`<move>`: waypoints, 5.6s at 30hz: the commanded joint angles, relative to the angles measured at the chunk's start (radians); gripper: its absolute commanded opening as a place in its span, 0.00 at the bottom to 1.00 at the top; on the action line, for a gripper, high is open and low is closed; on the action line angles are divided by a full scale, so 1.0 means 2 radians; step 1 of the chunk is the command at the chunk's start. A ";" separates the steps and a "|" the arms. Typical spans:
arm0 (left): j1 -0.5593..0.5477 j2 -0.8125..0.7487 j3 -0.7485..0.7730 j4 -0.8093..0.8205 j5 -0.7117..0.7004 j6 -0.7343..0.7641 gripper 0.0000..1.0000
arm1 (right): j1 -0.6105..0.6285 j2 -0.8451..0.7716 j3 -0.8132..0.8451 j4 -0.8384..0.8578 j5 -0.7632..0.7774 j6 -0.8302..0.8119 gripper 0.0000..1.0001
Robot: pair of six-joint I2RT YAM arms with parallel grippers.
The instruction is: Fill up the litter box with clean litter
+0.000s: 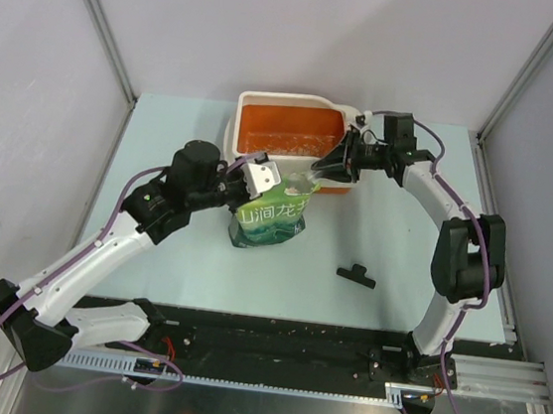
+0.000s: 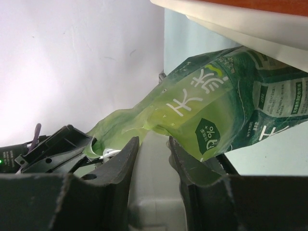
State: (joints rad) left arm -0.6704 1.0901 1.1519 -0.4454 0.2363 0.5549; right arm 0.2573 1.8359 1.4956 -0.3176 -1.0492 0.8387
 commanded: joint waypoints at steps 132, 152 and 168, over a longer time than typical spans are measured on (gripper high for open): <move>-0.034 -0.033 -0.025 -0.005 -0.040 0.072 0.00 | -0.047 0.200 0.310 0.066 0.073 -0.063 0.00; -0.032 -0.047 -0.047 -0.004 -0.035 0.075 0.00 | -0.088 0.211 0.381 -0.001 0.103 -0.157 0.00; -0.024 -0.047 -0.051 0.003 -0.008 0.049 0.00 | -0.008 0.131 0.440 -0.137 0.303 -0.458 0.00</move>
State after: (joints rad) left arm -0.7250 1.0241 1.0462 -0.4519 0.1814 0.6796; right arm 0.1184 2.2730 2.3604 -0.5056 -0.6697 0.2134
